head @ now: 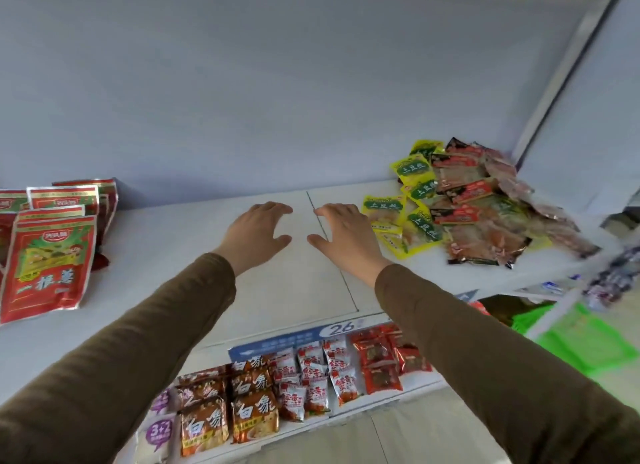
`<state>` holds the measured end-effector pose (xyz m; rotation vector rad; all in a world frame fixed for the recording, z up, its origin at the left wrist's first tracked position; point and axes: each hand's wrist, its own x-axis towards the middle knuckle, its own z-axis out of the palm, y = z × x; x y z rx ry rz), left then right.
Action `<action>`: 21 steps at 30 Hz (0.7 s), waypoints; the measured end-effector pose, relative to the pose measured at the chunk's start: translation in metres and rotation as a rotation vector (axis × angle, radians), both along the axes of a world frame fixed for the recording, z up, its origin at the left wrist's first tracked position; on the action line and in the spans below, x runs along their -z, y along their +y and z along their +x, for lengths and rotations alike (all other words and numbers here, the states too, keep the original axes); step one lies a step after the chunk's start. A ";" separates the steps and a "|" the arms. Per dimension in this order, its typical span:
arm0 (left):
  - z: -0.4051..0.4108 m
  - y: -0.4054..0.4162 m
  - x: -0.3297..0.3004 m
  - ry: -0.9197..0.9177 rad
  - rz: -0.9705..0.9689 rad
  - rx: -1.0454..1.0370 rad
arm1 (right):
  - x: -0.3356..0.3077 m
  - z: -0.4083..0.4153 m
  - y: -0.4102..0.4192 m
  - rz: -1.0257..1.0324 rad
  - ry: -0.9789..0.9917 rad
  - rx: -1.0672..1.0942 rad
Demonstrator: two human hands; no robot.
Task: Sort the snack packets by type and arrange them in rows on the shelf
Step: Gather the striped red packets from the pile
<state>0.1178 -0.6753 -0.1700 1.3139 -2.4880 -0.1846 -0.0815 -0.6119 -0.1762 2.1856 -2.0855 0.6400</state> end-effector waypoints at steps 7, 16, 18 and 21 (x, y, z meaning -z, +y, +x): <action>-0.112 0.036 0.007 0.051 0.048 0.017 | 0.002 -0.116 0.041 -0.026 0.075 -0.004; -0.205 0.034 0.003 0.094 0.059 0.091 | 0.002 -0.207 0.051 0.004 0.057 0.081; -0.224 0.029 0.003 0.114 0.071 0.089 | 0.003 -0.224 0.050 0.019 0.050 0.098; -0.250 0.025 0.005 0.120 0.097 0.092 | 0.004 -0.250 0.054 0.016 0.019 0.115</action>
